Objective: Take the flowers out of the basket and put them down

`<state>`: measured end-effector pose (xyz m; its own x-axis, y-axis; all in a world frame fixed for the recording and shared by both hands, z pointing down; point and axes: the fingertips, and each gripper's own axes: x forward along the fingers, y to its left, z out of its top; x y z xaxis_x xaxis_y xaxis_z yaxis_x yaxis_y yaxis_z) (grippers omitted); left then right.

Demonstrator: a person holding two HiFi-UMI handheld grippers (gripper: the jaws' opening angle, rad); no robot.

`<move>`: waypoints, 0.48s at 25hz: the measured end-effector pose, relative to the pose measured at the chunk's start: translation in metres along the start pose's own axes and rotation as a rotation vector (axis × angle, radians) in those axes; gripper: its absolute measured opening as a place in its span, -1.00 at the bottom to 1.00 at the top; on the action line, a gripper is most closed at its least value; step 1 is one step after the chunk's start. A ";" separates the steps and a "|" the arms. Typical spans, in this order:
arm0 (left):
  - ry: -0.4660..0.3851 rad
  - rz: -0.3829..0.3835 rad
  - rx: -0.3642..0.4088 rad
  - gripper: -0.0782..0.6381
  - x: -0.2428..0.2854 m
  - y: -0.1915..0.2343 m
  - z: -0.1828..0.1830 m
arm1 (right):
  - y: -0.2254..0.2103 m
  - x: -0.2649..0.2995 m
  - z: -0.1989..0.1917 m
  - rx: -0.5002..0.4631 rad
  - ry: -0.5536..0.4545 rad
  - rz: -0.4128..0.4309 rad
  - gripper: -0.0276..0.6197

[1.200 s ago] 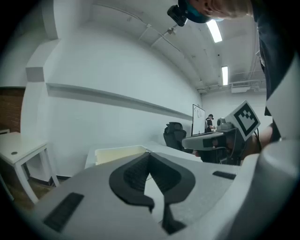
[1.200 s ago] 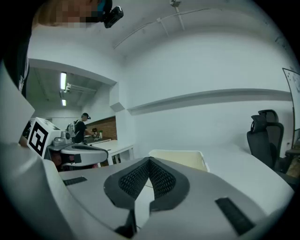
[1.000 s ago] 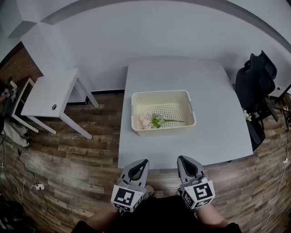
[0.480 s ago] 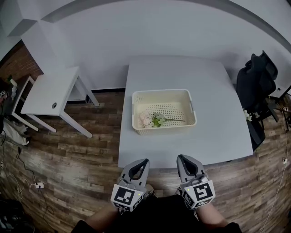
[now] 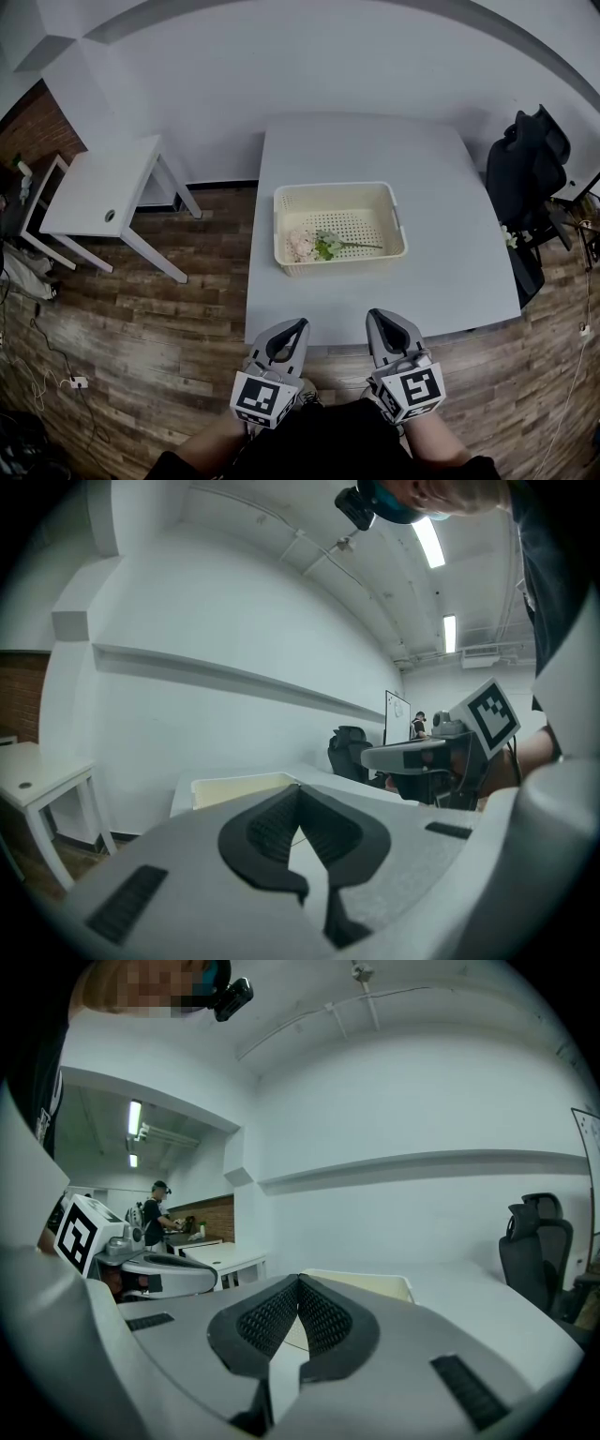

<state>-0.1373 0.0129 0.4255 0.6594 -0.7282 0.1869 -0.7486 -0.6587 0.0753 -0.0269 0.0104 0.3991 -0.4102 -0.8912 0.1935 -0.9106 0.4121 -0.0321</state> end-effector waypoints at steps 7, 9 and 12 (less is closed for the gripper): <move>-0.016 -0.013 0.006 -0.76 0.003 0.005 0.008 | 0.000 0.007 0.003 -0.018 -0.016 0.004 -0.85; -0.018 -0.013 0.008 -0.76 0.004 0.005 0.007 | 0.000 0.009 0.003 -0.012 -0.011 0.012 -0.85; -0.025 -0.008 0.007 -0.76 0.008 0.006 0.011 | -0.004 0.014 0.007 -0.023 -0.010 0.021 -0.85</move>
<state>-0.1356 0.0008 0.4170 0.6673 -0.7271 0.1617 -0.7426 -0.6661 0.0694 -0.0290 -0.0053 0.3954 -0.4295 -0.8844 0.1828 -0.9005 0.4347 -0.0131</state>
